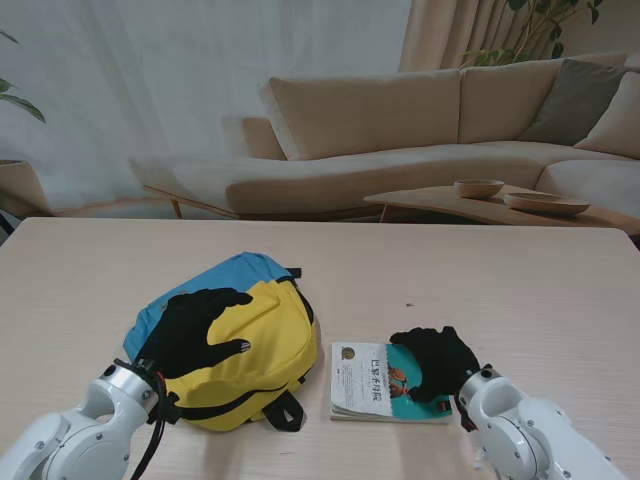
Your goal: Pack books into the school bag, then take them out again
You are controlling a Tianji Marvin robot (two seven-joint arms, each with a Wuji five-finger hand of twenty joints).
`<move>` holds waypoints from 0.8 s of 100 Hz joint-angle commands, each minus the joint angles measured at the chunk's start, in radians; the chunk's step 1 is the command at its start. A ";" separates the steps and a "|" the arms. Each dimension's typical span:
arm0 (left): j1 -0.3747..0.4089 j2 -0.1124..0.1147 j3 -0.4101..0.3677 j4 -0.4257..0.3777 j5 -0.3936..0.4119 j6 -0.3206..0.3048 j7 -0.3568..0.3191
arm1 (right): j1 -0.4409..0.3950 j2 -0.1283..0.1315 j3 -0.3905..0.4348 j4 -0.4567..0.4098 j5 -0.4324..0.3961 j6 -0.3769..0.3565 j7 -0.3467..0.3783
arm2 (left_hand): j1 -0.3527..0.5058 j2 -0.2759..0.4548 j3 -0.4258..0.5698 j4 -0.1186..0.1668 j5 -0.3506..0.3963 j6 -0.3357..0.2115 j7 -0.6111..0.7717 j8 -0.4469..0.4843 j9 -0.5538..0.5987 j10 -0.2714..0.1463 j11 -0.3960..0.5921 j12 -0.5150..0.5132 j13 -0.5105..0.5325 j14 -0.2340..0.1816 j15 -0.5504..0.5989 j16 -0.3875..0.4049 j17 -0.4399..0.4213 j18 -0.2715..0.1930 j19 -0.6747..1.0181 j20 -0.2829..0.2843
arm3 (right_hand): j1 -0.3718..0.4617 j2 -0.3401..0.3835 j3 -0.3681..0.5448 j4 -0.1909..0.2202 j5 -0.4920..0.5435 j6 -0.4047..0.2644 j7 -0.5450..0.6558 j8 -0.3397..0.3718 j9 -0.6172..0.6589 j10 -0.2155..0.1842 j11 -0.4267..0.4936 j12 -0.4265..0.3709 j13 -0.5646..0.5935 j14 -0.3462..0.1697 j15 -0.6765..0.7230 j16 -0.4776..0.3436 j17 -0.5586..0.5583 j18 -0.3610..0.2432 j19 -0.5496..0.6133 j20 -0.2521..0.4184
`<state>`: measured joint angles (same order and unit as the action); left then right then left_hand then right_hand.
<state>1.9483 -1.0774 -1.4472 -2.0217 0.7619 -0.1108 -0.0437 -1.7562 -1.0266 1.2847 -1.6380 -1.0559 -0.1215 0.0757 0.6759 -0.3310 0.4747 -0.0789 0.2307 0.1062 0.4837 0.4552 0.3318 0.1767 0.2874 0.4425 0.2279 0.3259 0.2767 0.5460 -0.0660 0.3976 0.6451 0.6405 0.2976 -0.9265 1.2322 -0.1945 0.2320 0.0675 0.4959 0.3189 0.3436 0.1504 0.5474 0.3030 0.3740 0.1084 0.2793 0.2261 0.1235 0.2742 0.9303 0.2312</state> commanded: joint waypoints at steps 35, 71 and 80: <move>0.015 -0.007 -0.007 -0.011 -0.003 -0.003 -0.008 | -0.025 0.006 0.006 -0.033 -0.017 -0.022 0.113 | -0.019 -0.015 0.030 0.017 -0.040 0.014 -0.001 -0.006 -0.041 -0.005 -0.006 0.009 -0.029 -0.020 -0.027 -0.007 -0.022 -0.025 -0.039 0.016 | -0.146 0.022 -0.019 -0.035 -0.141 0.028 -0.231 -0.013 -0.174 0.071 -0.199 -0.107 -0.159 0.058 -0.143 -0.088 -0.082 0.010 -0.084 -0.066; 0.014 -0.007 -0.006 -0.010 -0.002 -0.003 -0.007 | 0.011 0.015 -0.051 0.024 -0.097 -0.006 0.089 | -0.019 -0.016 0.030 0.017 -0.041 0.015 -0.001 -0.007 -0.041 -0.004 -0.006 0.009 -0.029 -0.019 -0.028 -0.007 -0.022 -0.025 -0.039 0.016 | 0.005 -0.054 -0.011 -0.014 -0.109 0.030 -0.228 0.186 -0.112 -0.012 0.196 0.052 -0.077 -0.003 0.041 0.016 -0.043 0.008 -0.008 -0.028; 0.014 -0.007 -0.005 -0.010 -0.001 -0.003 -0.007 | 0.024 0.017 -0.070 0.044 -0.119 -0.001 0.062 | -0.020 -0.015 0.030 0.017 -0.040 0.014 -0.001 -0.007 -0.041 -0.006 -0.005 0.009 -0.029 -0.020 -0.027 -0.007 -0.022 -0.025 -0.039 0.016 | 0.073 -0.089 0.009 -0.002 -0.111 0.021 -0.173 0.188 -0.083 -0.060 0.341 0.106 -0.052 -0.023 0.146 0.069 -0.031 0.005 0.018 -0.006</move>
<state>1.9549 -1.0786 -1.4526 -2.0218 0.7609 -0.1134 -0.0357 -1.7231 -1.0070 1.2327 -1.6367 -1.1709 -0.1272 0.1142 0.6758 -0.3310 0.4747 -0.0788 0.2306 0.1062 0.4837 0.4552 0.3318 0.1767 0.2874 0.4425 0.2279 0.3258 0.2767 0.5460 -0.0660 0.3975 0.6451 0.6405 0.1546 -1.0116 1.1819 -0.2700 0.1376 0.0812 0.2822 0.4868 0.2215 0.1576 0.7661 0.3528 0.2718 0.1023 0.3600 0.2597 0.0802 0.2861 0.9137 0.1974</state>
